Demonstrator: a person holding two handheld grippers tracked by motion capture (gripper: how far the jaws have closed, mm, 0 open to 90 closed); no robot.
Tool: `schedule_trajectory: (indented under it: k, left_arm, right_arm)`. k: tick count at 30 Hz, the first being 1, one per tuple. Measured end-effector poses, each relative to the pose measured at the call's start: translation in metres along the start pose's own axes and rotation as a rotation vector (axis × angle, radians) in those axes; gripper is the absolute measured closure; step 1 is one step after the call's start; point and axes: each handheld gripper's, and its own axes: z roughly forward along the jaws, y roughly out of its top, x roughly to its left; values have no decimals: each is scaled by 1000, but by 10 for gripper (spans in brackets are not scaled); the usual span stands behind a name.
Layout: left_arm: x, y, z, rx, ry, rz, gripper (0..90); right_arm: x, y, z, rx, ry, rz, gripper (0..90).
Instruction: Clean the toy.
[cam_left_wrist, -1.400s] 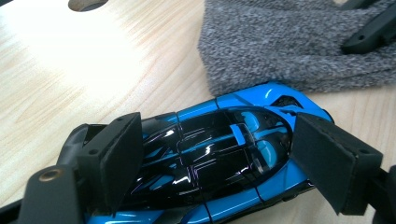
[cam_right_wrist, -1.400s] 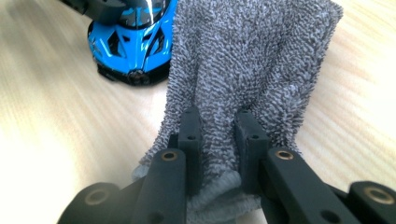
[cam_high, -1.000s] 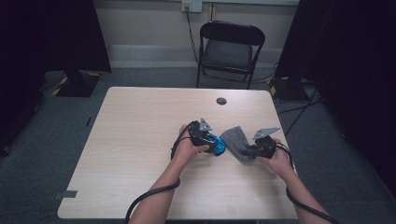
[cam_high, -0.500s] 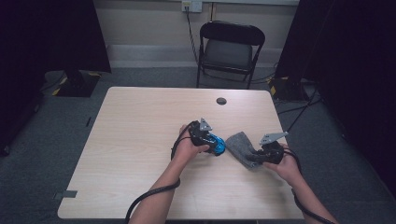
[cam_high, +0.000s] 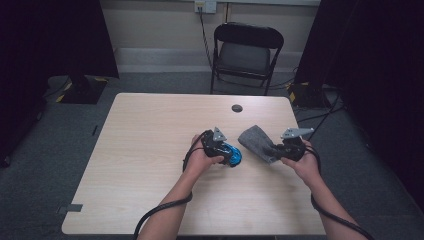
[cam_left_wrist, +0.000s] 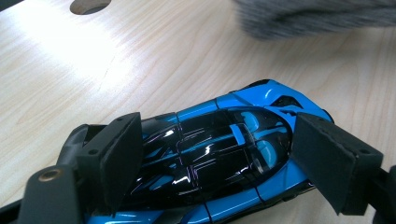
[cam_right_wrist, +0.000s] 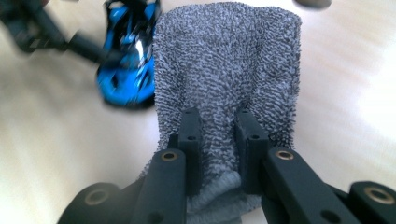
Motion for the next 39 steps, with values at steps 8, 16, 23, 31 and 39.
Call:
schedule_trajectory:
  k: [8, 16, 23, 31, 39]
  left_arm:
    - [0, 1, 0, 5, -1, -1, 168]
    - [-3, 3, 1, 16, -5, 2, 169]
    - [-3, 2, 1, 11, -12, 11, 173]
    - [-3, 2, 1, 10, -13, 9, 174]
    - [-1, 1, 0, 5, -15, 7, 177]
  right_arm:
    - [-8, 37, 38, 4, -19, -37, 755]
    - [-2, 58, 80, 44, -18, -80, 755]
    - [8, 63, 111, 110, -10, -123, 753]
    - [12, 56, 117, 118, 33, -149, 748]
    - [8, 50, 109, 128, 40, -160, 749]
